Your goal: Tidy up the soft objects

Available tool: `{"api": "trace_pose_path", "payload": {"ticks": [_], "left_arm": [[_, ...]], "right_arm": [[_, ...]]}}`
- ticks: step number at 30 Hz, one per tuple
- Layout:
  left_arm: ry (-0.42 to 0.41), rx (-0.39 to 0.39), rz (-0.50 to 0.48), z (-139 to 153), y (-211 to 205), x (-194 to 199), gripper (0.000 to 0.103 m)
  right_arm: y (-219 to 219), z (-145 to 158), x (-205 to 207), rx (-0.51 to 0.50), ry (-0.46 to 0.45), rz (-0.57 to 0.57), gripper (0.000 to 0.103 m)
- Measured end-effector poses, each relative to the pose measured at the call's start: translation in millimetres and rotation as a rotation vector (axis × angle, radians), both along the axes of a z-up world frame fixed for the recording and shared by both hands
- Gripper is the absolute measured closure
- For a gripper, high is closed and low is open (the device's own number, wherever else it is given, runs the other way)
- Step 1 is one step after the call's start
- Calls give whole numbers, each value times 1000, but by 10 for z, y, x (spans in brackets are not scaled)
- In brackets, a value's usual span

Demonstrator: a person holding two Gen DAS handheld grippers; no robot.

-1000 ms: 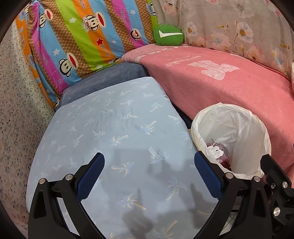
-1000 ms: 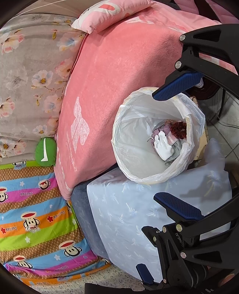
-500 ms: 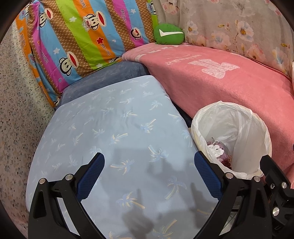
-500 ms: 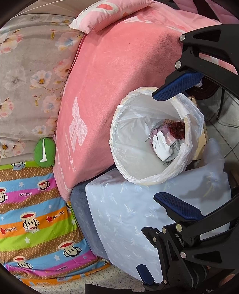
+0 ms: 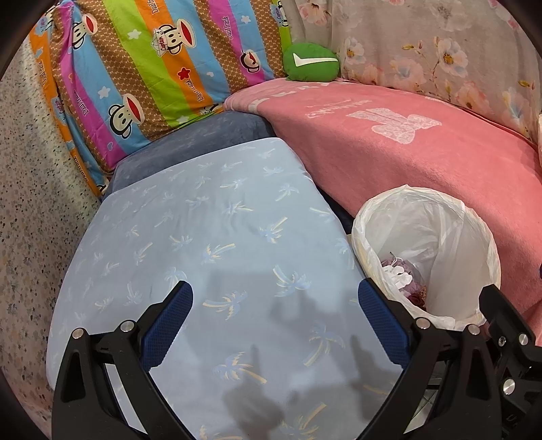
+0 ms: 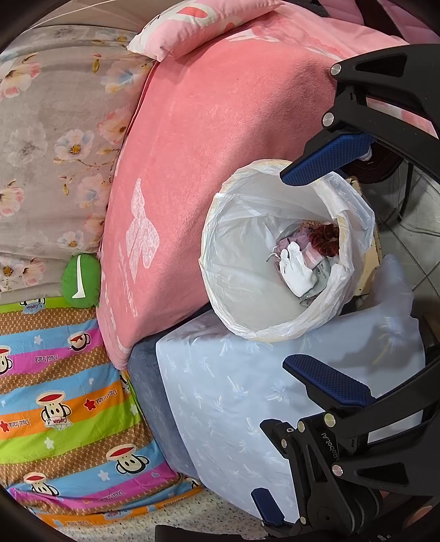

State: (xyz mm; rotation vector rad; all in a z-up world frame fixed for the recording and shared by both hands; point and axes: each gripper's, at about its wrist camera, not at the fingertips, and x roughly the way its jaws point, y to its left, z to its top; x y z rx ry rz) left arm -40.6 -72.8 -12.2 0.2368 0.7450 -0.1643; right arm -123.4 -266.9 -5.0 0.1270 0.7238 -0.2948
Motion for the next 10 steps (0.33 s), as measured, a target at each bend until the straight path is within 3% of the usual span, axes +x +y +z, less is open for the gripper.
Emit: {"api": "trace_pose_path", "payload": {"ticks": [10], "left_arm": [[-7, 2, -11, 1, -17, -11, 9]], "right_arm": [[-8, -25, -7, 0, -1, 0, 5]]}}
